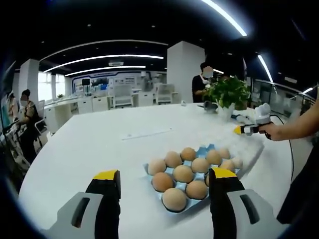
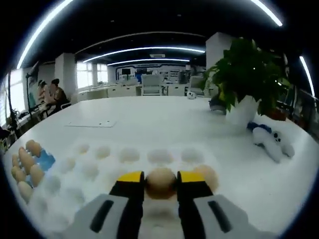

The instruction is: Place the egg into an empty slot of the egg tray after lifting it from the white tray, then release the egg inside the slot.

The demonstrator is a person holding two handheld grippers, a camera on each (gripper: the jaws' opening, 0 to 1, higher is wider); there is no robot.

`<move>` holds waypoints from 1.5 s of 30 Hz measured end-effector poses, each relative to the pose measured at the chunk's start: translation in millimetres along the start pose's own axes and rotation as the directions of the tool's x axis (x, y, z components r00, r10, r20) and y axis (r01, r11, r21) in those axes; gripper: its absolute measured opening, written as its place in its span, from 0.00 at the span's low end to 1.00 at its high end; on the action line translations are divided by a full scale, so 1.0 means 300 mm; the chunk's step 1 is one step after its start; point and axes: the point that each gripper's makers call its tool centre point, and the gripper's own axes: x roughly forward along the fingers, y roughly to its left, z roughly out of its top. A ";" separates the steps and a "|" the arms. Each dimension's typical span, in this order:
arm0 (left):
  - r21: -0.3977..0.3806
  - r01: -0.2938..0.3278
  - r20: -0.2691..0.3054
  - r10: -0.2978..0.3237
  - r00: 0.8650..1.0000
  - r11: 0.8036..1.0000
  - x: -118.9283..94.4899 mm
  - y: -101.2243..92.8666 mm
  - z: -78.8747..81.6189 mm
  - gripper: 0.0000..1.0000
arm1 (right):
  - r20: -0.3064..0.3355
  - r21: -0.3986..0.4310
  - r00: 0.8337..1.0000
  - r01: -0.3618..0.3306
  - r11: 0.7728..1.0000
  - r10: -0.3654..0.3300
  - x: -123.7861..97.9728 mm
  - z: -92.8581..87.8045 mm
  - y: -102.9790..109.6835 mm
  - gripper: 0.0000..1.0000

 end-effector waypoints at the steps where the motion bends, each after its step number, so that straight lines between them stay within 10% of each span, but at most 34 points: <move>1: -0.001 -0.001 0.000 0.001 1.000 1.000 0.000 0.000 0.000 0.73 | 0.006 0.003 1.000 -0.004 1.000 0.004 -0.002 0.000 -0.001 0.25; 20: 0.002 0.000 0.004 0.000 1.000 1.000 0.005 -0.002 0.002 0.74 | 0.059 0.084 0.997 -0.057 0.995 0.052 -0.056 0.089 0.011 0.24; 45: 0.006 0.006 0.010 -0.007 1.000 1.000 0.005 -0.007 0.007 0.74 | 0.120 0.062 0.965 -0.241 0.969 0.232 -0.067 0.205 0.236 0.24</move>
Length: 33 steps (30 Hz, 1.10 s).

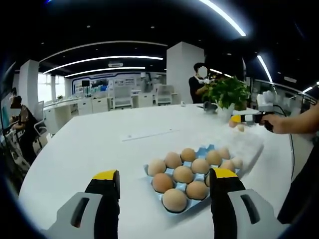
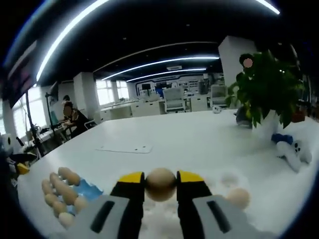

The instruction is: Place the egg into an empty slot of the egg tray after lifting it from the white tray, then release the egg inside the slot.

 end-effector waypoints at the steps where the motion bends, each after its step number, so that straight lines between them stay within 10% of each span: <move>1: 0.002 0.001 0.002 -0.001 1.000 1.000 0.000 0.000 0.002 0.75 | 0.001 0.001 1.000 -0.004 1.000 0.004 0.002 0.001 0.008 0.24; 33: 0.001 -0.006 0.000 0.006 1.000 1.000 -0.005 0.005 0.002 0.75 | -0.056 -0.029 0.949 -0.313 0.949 0.311 0.121 -0.027 0.413 0.24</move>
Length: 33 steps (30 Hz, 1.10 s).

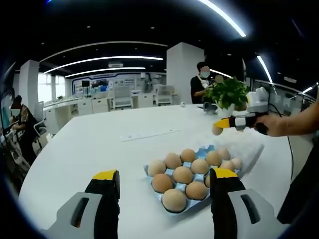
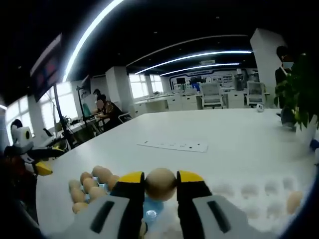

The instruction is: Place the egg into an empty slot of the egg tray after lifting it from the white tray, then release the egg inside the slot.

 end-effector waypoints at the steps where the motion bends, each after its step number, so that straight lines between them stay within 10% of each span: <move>1: 0.001 -0.003 0.003 0.003 1.000 1.000 0.000 0.002 0.001 0.75 | -0.004 -0.007 1.000 -0.010 1.000 0.010 0.011 -0.001 0.013 0.24; 33: -0.010 -0.025 0.008 0.026 1.000 1.000 -0.022 0.016 -0.012 0.77 | -0.138 -0.023 0.978 -0.160 0.987 0.155 0.158 -0.149 0.191 0.24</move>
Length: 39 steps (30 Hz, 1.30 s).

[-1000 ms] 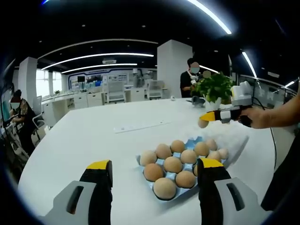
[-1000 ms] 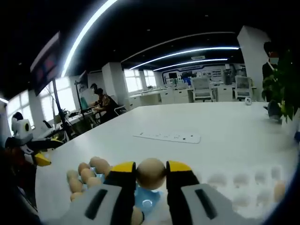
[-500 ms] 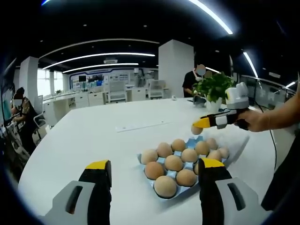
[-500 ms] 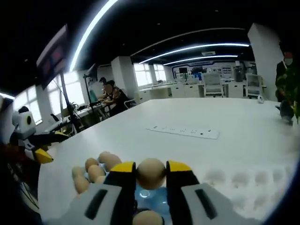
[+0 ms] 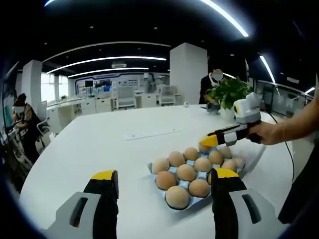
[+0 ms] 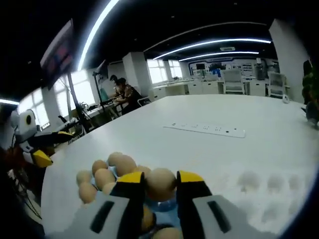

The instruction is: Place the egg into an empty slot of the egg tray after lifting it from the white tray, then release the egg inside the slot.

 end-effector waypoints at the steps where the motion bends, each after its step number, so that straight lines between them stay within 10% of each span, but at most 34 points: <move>1: 0.000 -0.001 -0.001 0.001 1.000 1.000 0.000 0.000 -0.001 0.77 | -0.005 0.012 1.000 -0.003 1.000 0.003 0.002 -0.003 0.002 0.24; 25: 0.007 -0.005 -0.002 0.005 1.000 1.000 0.002 -0.001 0.005 0.77 | -0.116 0.141 0.993 -0.008 0.990 0.024 0.020 -0.071 -0.002 0.25; 39: 0.017 0.003 0.011 -0.003 1.000 1.000 0.016 -0.010 0.024 0.77 | -0.149 0.062 0.987 -0.044 0.997 0.053 0.033 -0.067 -0.004 0.24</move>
